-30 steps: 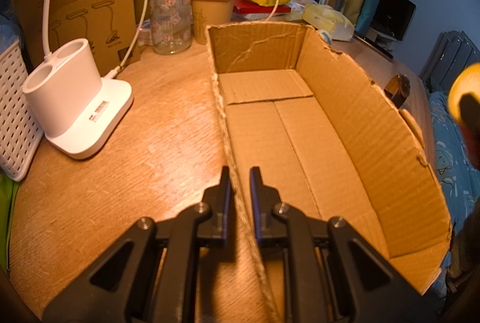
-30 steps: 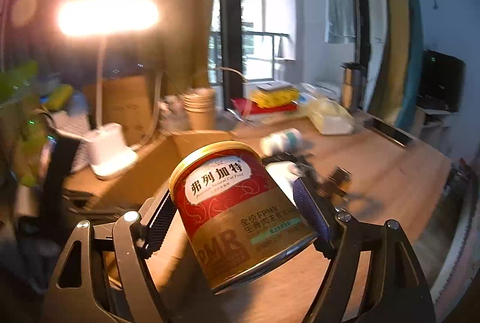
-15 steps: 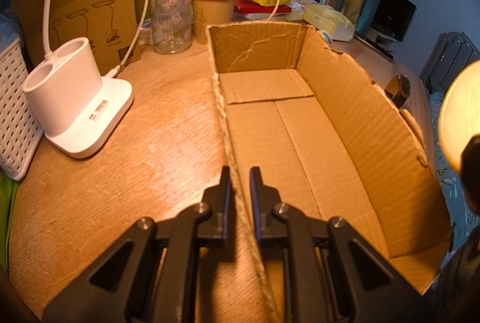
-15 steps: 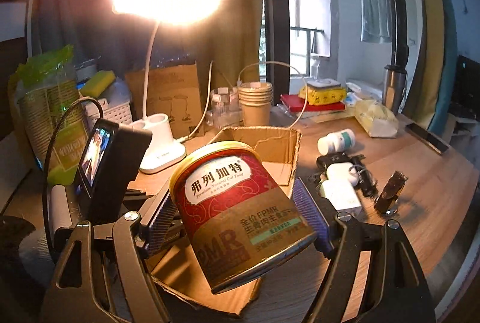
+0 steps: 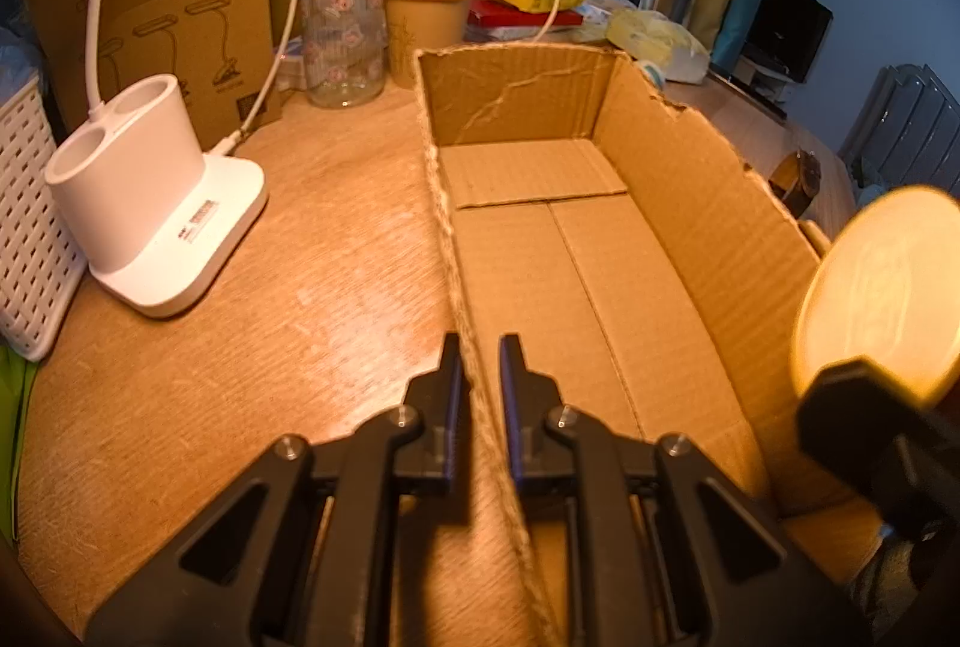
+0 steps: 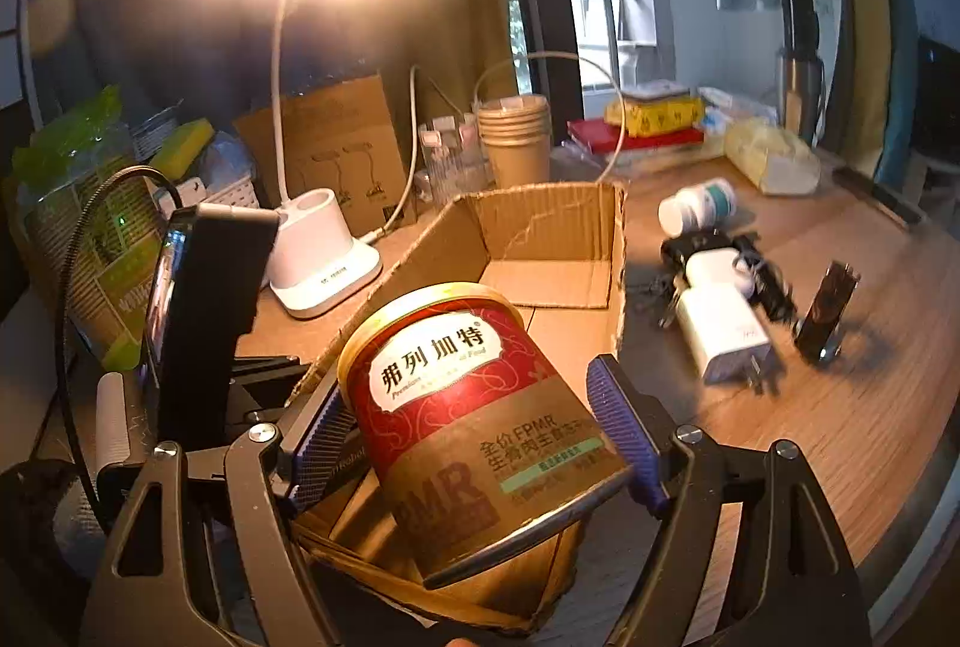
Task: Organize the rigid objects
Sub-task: 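Lift the milk can with the right gripper and lower it into the box, then open the right gripper and withdraw toward the wristwatch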
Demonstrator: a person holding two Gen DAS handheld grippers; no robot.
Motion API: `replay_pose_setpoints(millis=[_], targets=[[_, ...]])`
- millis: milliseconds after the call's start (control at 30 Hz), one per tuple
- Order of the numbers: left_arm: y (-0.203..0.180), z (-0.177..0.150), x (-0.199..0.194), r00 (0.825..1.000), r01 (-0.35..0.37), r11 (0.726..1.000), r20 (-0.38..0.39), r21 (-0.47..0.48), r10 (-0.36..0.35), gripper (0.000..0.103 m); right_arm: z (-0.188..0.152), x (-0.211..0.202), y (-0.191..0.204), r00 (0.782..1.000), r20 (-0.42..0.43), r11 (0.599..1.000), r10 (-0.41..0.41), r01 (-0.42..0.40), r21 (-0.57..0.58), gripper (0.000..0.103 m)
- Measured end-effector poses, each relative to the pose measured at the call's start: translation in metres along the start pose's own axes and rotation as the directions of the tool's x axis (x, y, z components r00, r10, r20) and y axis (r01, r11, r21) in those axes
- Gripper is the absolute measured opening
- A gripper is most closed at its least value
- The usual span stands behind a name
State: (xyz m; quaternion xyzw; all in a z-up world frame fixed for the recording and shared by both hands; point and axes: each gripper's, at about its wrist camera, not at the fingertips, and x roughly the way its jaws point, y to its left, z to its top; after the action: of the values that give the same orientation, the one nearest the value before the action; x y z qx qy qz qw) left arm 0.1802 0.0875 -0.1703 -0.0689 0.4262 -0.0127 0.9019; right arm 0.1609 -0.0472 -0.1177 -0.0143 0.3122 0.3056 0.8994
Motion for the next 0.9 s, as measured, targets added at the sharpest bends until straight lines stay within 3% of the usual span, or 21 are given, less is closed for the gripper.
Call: replay_pose_setpoints(millis=[367,533,900], targets=[[0.000,0.000,0.000,1.000,-0.001,1.000,0.000,0.000,0.001,0.013,-0.003,-0.003,0.003,1.000,-0.008,1.000,-0.005,0.005,0.010,0.081],[0.000,0.000,0.000,1.000,0.000,1.000,0.000,0.000,0.000,0.013,-0.003,-0.003,-0.005,0.999,0.008,0.996,0.049,-0.049,0.080,0.081],[0.001,0.000,0.001,1.000,-0.001,1.000,-0.001,-0.002,0.001,0.013,-0.002,-0.015,-0.010,0.999,0.034,0.997,0.011,-0.013,0.074,0.081]])
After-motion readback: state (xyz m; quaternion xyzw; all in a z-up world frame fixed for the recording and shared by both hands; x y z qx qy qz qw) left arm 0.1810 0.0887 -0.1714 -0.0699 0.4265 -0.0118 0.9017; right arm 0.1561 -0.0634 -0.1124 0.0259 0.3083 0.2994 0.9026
